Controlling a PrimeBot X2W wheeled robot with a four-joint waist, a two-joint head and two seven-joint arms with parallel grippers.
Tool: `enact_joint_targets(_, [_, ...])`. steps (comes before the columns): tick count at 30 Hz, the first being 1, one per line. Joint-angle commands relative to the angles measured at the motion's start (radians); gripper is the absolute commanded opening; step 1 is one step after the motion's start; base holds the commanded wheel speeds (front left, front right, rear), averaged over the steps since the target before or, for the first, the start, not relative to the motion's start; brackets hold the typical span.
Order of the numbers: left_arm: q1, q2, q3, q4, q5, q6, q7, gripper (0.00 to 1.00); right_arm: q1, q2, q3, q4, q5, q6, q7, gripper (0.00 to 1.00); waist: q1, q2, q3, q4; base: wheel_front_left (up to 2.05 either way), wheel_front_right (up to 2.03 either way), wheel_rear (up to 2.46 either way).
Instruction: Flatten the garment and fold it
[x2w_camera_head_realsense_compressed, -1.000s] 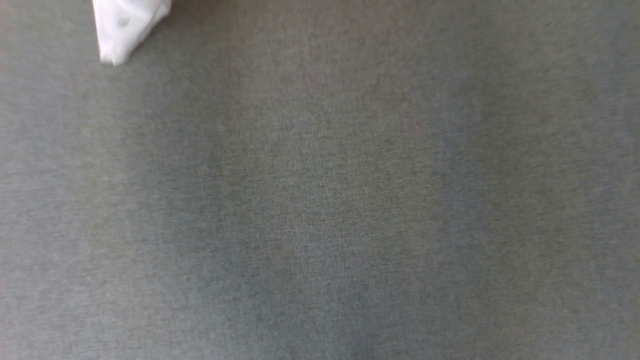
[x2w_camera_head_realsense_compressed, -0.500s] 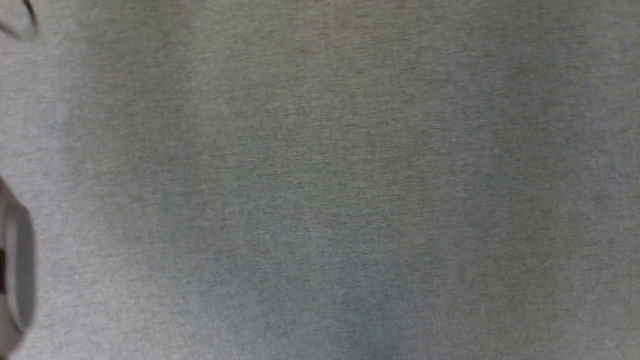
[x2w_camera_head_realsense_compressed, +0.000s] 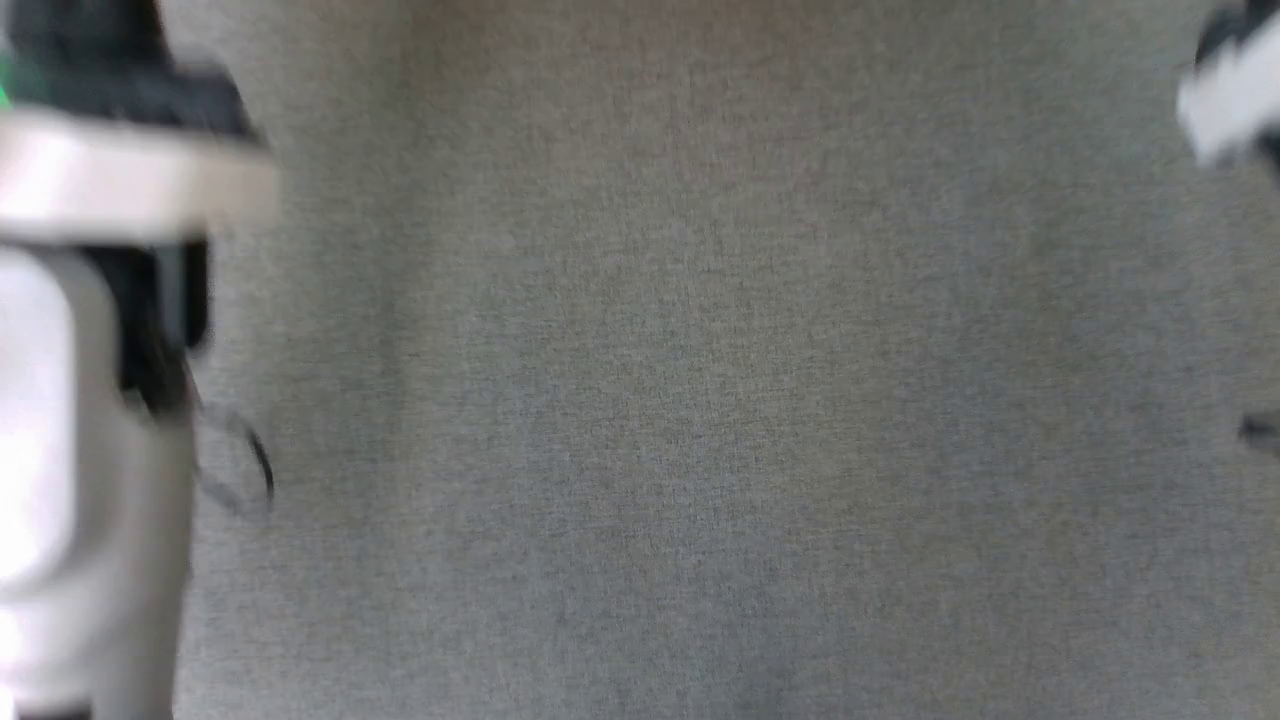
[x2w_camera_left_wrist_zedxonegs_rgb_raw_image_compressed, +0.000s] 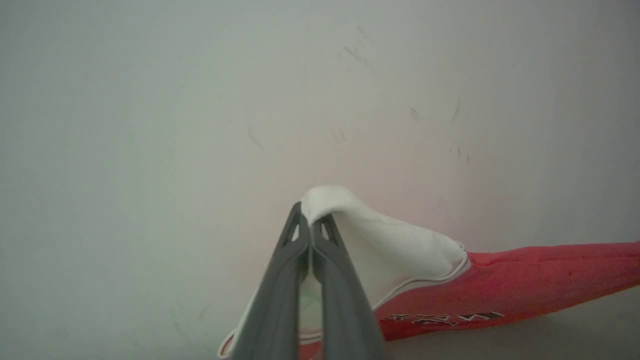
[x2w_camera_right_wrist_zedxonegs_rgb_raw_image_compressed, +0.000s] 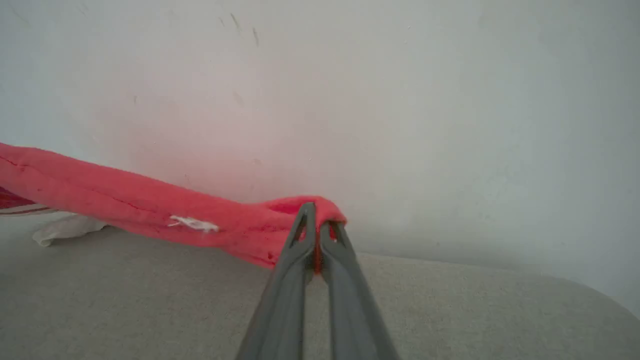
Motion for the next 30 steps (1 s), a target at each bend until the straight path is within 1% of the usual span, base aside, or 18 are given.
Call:
enact_joint_targets(1, [0.079,-0.004,0.002,-0.045,-0.008,0.015,0.007,0.0,0.079,-0.002,-0.021,-0.042,0.007,-0.001,0.006,0.0,0.0003,0.0,-0.075,0.01,0.0,0.0,0.0])
enact_joint_targets(6, [0.32,-0.008,-0.014,-0.155,-0.014,0.047,0.034,0.0,0.291,0.036,-0.073,-0.151,0.016,-0.001,0.022,0.0,0.0003,0.0,-0.133,0.005,0.0,0.0,0.0])
enact_joint_targets(10, [0.482,-0.008,-0.028,-0.179,-0.025,0.062,0.058,0.0,0.42,0.076,-0.091,-0.19,0.022,-0.001,0.018,0.0,0.0003,0.0,-0.173,-0.003,0.0,0.0,0.0])
enact_joint_targets(13, [0.59,0.004,-0.052,-0.167,-0.032,0.059,0.097,0.0,0.507,0.1,-0.108,-0.193,0.037,-0.001,0.015,0.0,0.0003,0.0,-0.206,-0.004,0.0,0.0,0.0])
enact_joint_targets(15, [0.659,0.018,-0.075,-0.15,-0.045,0.048,0.144,0.0,0.568,0.106,-0.116,-0.192,0.041,-0.001,0.019,0.0,0.0003,0.0,-0.229,-0.005,0.0,0.0,0.0])
enact_joint_targets(18, [0.745,0.031,-0.092,-0.127,-0.078,0.041,0.212,0.0,0.658,0.105,-0.125,-0.184,0.046,-0.001,0.037,0.0,0.0003,0.0,-0.266,-0.004,0.0,0.0,0.0])
enact_joint_targets(25, [0.893,0.05,-0.137,-0.112,-0.164,0.024,0.374,0.0,0.834,0.065,-0.12,-0.19,0.084,-0.001,0.121,0.0,0.0003,0.0,-0.346,-0.003,0.0,0.0,0.0])
enact_joint_targets(30, [0.981,0.058,-0.169,-0.137,-0.227,0.029,0.5,0.0,0.941,0.037,-0.12,-0.201,0.105,-0.001,0.202,0.0,0.0003,0.0,-0.394,0.001,0.0,0.0,0.0])
